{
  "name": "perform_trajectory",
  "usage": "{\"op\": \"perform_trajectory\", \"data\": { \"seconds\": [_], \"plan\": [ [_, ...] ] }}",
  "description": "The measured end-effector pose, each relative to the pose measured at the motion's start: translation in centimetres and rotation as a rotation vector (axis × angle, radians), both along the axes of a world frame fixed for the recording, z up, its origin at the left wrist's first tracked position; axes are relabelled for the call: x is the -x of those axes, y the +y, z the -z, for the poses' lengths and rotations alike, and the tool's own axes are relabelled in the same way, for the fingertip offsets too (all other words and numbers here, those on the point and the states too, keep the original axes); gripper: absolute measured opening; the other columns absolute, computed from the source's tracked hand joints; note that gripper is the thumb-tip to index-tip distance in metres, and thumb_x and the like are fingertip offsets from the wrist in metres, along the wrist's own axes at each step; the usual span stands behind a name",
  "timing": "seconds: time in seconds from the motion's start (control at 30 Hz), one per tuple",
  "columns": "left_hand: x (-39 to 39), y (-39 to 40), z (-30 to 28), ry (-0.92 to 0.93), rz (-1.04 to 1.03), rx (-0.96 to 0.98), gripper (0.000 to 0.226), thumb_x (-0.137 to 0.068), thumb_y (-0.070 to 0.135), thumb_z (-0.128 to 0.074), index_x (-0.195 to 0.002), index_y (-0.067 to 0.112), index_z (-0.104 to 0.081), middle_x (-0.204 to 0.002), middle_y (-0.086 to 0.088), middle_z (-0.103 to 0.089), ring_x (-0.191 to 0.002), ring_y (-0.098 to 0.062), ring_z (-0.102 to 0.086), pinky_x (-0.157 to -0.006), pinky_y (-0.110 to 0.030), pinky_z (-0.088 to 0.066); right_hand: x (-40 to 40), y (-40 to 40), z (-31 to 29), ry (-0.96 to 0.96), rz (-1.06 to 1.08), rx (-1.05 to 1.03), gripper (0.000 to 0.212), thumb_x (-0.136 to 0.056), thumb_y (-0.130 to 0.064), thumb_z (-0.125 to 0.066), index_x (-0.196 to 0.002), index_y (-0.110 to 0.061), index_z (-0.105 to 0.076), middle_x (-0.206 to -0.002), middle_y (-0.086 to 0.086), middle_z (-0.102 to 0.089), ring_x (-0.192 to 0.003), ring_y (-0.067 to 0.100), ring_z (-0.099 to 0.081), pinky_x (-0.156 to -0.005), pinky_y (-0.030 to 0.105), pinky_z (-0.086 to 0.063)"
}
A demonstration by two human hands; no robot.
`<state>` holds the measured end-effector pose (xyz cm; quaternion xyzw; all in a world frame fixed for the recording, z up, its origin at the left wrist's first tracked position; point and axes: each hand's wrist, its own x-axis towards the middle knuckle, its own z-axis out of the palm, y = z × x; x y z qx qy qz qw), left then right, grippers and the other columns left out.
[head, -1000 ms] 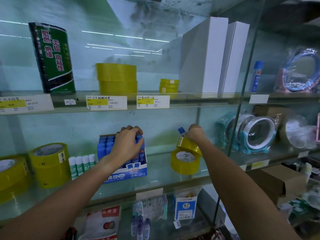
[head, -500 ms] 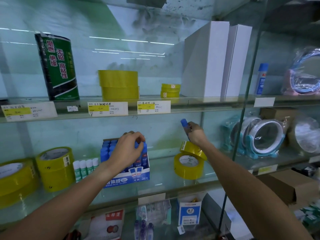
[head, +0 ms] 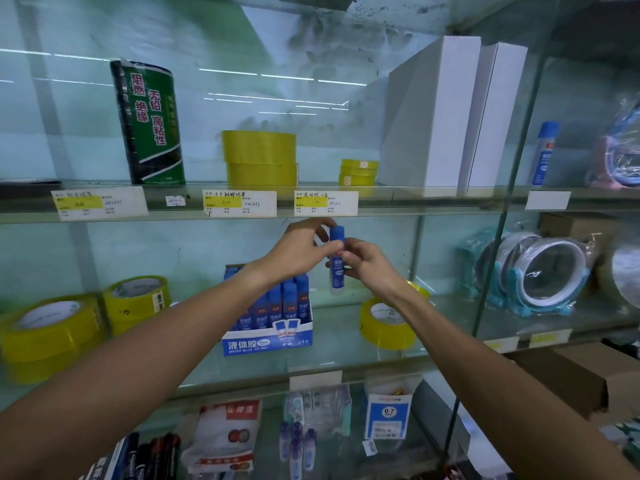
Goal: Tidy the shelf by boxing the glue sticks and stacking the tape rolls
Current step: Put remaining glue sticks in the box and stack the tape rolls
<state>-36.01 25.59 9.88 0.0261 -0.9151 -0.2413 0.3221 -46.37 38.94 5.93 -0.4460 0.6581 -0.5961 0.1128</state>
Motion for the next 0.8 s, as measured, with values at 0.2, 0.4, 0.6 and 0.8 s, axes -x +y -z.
{"op": "perform_trajectory", "data": {
  "seconds": [0.2,0.4,0.6,0.8],
  "plan": [
    [-0.8,-1.2,-0.4,0.042,-0.042,0.053,0.025,-0.084,0.026,-0.070,-0.105,0.012,-0.068,-0.092,0.002,-0.065,-0.082,-0.012,-0.060,-0.067,-0.011,-0.044,-2.3,-2.1,0.8,-0.038,0.001,-0.024,0.030,-0.101,-0.006,-0.043,-0.128,-0.002,-0.055,-0.119,0.011,-0.065,-0.108,0.021,-0.064,-0.088,0.026,-0.055],
    [-1.2,-2.8,1.5,-0.029,-0.119,0.155,0.028,-0.082,0.030,-0.072,-0.106,0.015,-0.068,-0.098,0.001,-0.067,-0.087,-0.013,-0.059,-0.076,-0.024,-0.048,-2.8,-4.3,2.0,0.117,0.166,-0.154,0.016,-0.092,-0.013,-0.060,-0.108,-0.010,-0.062,-0.101,0.005,-0.067,-0.094,0.025,-0.065,-0.083,0.045,-0.057],
    [-1.3,-2.9,2.9,-0.112,-0.161,0.193,0.028,-0.080,0.027,-0.070,-0.107,0.016,-0.068,-0.099,-0.003,-0.071,-0.096,-0.019,-0.061,-0.085,-0.040,-0.052,-3.6,-5.1,3.1,0.232,0.277,-0.241,0.020,-0.082,-0.012,-0.069,-0.100,-0.013,-0.060,-0.081,0.003,-0.065,-0.082,0.026,-0.066,-0.075,0.047,-0.057],
    [-1.4,-2.6,4.7,-0.141,-0.202,0.272,0.025,-0.078,0.030,-0.073,-0.099,0.018,-0.068,-0.091,-0.002,-0.070,-0.086,-0.017,-0.060,-0.077,-0.037,-0.052,-2.4,-3.9,3.3,0.404,0.328,-0.449,0.043,-0.081,-0.009,-0.071,-0.120,-0.011,-0.054,-0.102,0.008,-0.064,-0.093,0.024,-0.060,-0.076,0.031,-0.048]
  ]
}}
